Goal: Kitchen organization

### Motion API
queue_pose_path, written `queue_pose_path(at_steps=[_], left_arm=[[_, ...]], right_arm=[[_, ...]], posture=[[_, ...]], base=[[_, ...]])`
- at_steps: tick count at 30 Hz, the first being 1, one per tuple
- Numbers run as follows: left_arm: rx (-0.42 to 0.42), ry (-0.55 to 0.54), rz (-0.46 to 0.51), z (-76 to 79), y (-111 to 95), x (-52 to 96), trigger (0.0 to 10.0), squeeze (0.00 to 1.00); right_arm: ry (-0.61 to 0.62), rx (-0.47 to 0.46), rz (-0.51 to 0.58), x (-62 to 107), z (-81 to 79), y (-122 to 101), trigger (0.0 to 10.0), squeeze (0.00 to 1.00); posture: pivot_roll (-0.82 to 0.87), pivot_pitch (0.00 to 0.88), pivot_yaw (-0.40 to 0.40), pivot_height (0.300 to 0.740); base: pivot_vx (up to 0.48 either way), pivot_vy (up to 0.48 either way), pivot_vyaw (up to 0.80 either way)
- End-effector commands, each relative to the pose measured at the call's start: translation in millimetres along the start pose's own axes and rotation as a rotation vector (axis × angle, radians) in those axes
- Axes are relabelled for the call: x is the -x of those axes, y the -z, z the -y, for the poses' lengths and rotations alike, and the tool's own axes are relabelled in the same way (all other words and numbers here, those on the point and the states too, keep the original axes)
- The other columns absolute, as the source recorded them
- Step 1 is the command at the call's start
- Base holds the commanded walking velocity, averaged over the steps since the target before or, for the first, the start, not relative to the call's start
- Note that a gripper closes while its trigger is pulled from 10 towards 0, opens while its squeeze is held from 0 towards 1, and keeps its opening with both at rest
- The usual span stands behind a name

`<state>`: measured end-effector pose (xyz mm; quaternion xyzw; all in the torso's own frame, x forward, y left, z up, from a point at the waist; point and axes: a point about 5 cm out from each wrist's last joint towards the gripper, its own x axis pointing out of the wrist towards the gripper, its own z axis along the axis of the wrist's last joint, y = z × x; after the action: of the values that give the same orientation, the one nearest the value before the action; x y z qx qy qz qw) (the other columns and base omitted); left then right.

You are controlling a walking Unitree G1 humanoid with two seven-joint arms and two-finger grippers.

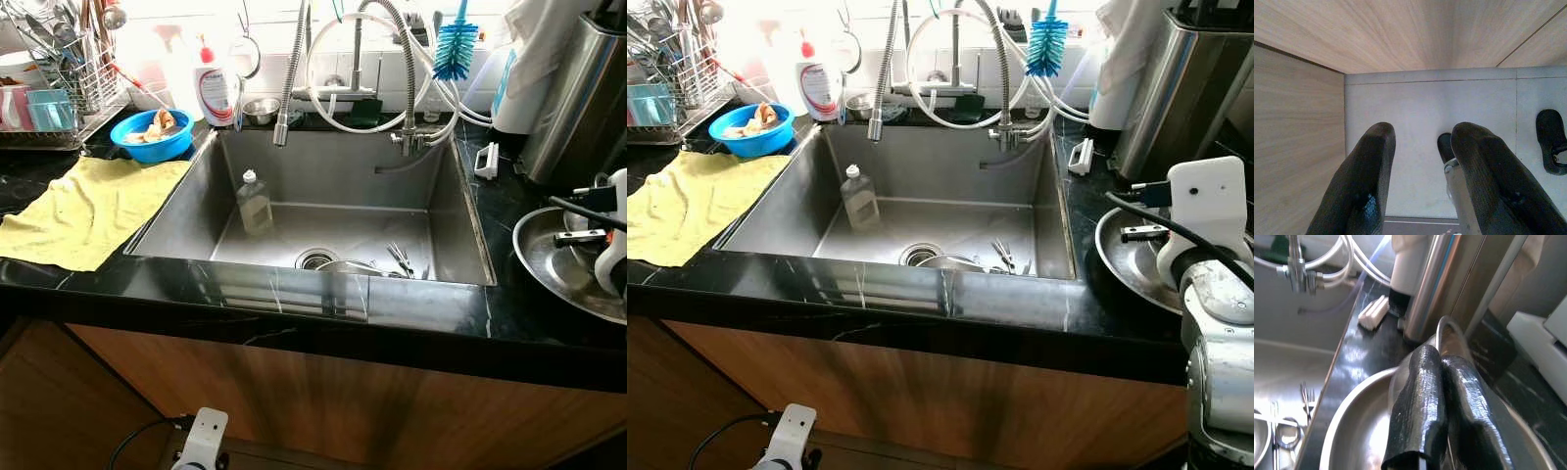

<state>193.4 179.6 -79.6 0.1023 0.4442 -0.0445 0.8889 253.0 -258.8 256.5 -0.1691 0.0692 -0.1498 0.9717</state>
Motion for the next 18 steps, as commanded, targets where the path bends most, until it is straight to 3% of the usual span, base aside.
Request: queue_pose_path(at_steps=[1, 12, 17, 18], left_arm=[[-0.003, -0.008, 0.000, -2.8, 0, 0.2, 10.0, 0.00], [-0.003, -0.007, 0.000, -2.5, 1, 0.3, 10.0, 0.00], [-0.004, -0.008, 0.000, -2.3, 1, 0.4, 10.0, 0.00], [-0.003, -0.010, 0.001, -2.3, 1, 0.4, 10.0, 0.00]], right_arm=[[0.012, 0.003, 0.067, -0.2, 1.1, -13, 10.0, 0.00], [-0.003, -0.013, 0.213, -2.6, -2.6, -46, 10.0, 0.00], [-0.144, -0.072, 0.273, -10.3, -22.6, -53, 10.0, 0.00], [-0.227, -0.033, 0.303, -11.5, -35.0, -55, 10.0, 0.00]], posture=[[-0.22, 0.000, 0.061, 0.740], [-0.22, 0.000, 0.059, 0.740], [-0.22, 0.000, 0.056, 0.740], [-0.22, 0.000, 0.056, 0.740]], base=[[0.000, 0.000, 0.00], [0.000, 0.000, 0.00], [0.000, 0.000, 0.00], [0.000, 0.000, 0.00]])
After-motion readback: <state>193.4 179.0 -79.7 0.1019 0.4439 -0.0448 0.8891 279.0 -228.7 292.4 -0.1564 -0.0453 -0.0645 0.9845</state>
